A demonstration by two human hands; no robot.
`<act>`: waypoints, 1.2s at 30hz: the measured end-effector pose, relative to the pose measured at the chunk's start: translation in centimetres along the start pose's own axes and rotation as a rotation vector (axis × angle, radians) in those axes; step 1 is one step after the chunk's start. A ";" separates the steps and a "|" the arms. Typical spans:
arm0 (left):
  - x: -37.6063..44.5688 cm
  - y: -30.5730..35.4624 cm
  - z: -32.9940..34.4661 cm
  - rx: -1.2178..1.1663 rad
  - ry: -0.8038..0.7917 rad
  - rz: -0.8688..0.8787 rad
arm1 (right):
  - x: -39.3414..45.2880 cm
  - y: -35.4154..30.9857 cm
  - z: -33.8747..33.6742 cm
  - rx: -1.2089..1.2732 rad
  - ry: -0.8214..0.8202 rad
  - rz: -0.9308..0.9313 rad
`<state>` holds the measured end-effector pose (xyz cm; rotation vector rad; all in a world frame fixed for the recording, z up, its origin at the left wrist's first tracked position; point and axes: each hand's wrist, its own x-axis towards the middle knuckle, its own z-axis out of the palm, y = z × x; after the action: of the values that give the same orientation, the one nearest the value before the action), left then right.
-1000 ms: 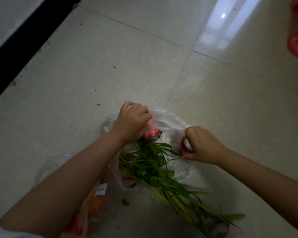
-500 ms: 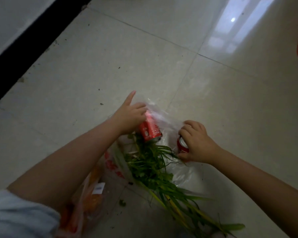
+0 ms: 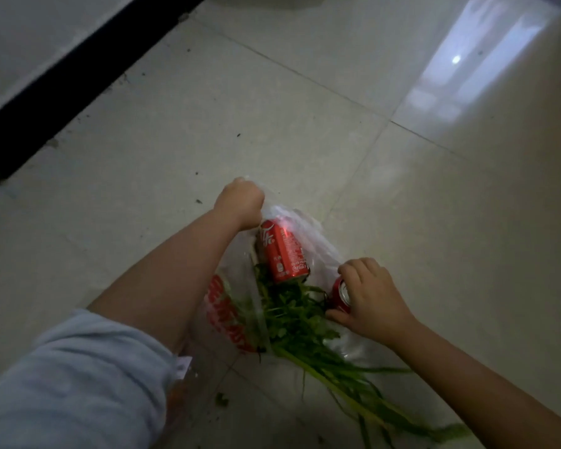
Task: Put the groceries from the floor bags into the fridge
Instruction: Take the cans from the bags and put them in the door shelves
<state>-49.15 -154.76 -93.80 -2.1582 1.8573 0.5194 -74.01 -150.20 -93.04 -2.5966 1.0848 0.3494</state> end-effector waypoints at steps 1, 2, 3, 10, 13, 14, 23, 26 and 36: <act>-0.4 0.4 -0.2 -0.034 0.032 0.048 | 0.0 0.0 -0.1 -0.017 0.011 0.018; -0.8 0.9 -0.3 -0.073 0.030 0.086 | 0.1 0.1 -0.2 -0.032 0.005 0.028; -1.2 1.2 -0.2 -0.091 0.003 0.117 | 0.2 0.2 -0.2 -0.037 -0.002 0.037; -1.4 2.7 1.0 -0.062 -0.043 0.076 | 1.1 0.8 -1.5 0.019 -0.064 0.105; -0.8 2.7 0.9 -0.153 -0.068 -0.021 | 1.8 0.4 -1.9 0.031 -0.090 0.113; -0.7 2.9 0.7 -0.195 -0.062 -0.054 | 2.0 0.3 -1.9 0.033 -0.092 0.120; -2.2 4.3 1.1 -0.410 -0.025 -0.008 | 1.9 0.2 -2.0 0.074 -0.073 0.168; -3.8 4.3 1.5 -0.440 0.003 0.039 | 1.4 0.2 -1.9 0.079 -0.050 0.171; -7.0 6.3 2.2 -0.513 -0.086 0.170 | -0.4 0.9 -1.3 0.208 -0.002 0.216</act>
<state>-56.46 -148.54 -92.59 -2.2257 2.0372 1.2207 -74.80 -151.05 -91.84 -2.3045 1.3293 0.2711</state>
